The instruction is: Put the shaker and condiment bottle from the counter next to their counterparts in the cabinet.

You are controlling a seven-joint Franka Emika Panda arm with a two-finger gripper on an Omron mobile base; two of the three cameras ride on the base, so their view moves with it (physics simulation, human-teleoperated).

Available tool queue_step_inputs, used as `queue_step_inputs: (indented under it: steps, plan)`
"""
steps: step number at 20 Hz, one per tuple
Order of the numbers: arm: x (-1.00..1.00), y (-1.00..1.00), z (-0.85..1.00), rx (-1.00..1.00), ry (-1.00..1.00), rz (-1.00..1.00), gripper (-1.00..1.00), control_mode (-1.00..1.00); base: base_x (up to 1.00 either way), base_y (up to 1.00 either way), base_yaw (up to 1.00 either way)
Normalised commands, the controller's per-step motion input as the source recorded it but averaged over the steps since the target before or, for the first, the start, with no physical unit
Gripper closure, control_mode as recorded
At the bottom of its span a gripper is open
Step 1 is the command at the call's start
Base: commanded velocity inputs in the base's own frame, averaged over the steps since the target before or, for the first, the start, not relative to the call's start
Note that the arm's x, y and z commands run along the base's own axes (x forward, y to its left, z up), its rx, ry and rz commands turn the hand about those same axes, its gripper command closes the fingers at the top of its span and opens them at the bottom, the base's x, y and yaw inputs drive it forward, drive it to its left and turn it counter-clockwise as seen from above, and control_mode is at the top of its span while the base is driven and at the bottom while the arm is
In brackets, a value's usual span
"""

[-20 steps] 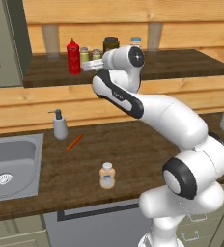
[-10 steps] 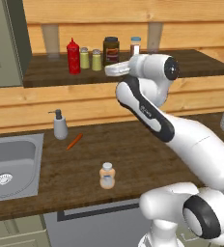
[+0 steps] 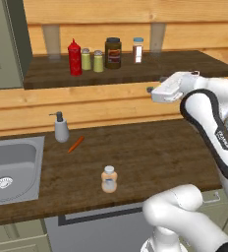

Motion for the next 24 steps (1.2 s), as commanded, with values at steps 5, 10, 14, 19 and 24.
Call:
queue_step_inputs:
  steps: [5,10,14,19,24]
  plan:
    - [-0.93,-0.79,-0.42,-0.13,0.00,0.43,-1.00,-1.00,0.00,0.00,0.00]
    - [-0.74,-0.56,-0.77,-0.18,0.00,0.46,-1.00,-1.00,0.00,0.00,0.00]
    - [-0.48,-0.20,-1.00,-0.15,0.00,0.56,-1.00,-1.00,0.00,0.00,0.00]
    - [-0.17,0.23,-0.95,-0.03,0.00,0.53,-1.00,-1.00,0.00,0.00,0.00]
    - [0.00,0.72,-0.55,0.00,0.00,0.12,-1.00,-1.00,0.00,0.00,0.00]
